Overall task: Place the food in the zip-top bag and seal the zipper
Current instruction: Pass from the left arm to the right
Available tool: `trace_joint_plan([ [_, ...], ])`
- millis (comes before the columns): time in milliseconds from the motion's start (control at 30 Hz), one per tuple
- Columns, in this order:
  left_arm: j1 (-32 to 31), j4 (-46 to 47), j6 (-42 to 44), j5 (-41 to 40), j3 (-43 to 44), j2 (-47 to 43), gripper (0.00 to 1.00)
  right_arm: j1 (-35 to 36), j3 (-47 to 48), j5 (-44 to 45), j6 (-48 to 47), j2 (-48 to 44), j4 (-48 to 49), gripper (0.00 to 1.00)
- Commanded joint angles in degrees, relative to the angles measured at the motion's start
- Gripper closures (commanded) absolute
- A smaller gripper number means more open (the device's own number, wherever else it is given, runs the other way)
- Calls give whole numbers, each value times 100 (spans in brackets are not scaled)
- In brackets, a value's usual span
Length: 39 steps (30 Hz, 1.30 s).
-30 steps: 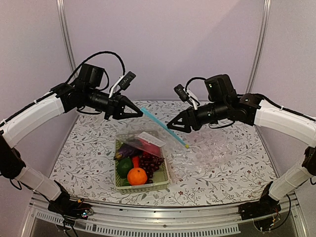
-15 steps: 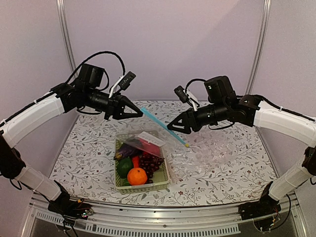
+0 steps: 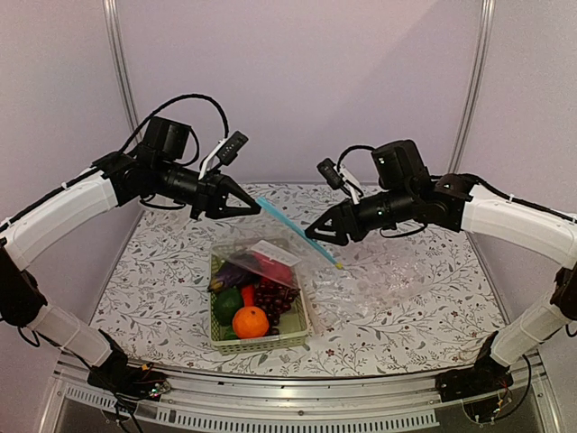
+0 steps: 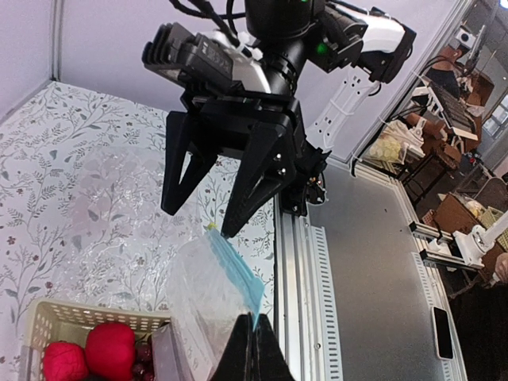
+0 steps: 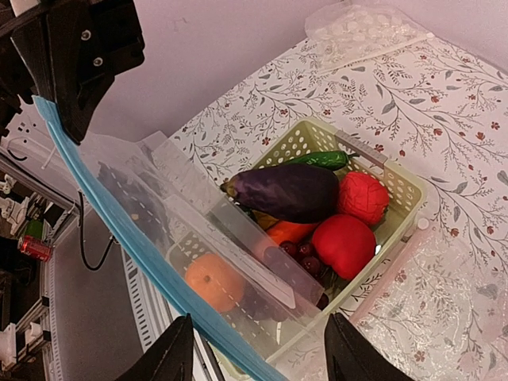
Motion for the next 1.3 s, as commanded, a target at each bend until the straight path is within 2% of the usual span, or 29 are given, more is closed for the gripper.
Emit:
trace_joint_plan([
  [0,-83,-90,94,7,124,86,100,-32,-45,-52,-76,124,-68,44],
  [500,-83,-95,103,27,133,95,100,-16,5,-15,-146,200,-41,47],
  [1267,-92,-103,103,121,133,121,100,-22,213,46,-232,316,-9,60],
])
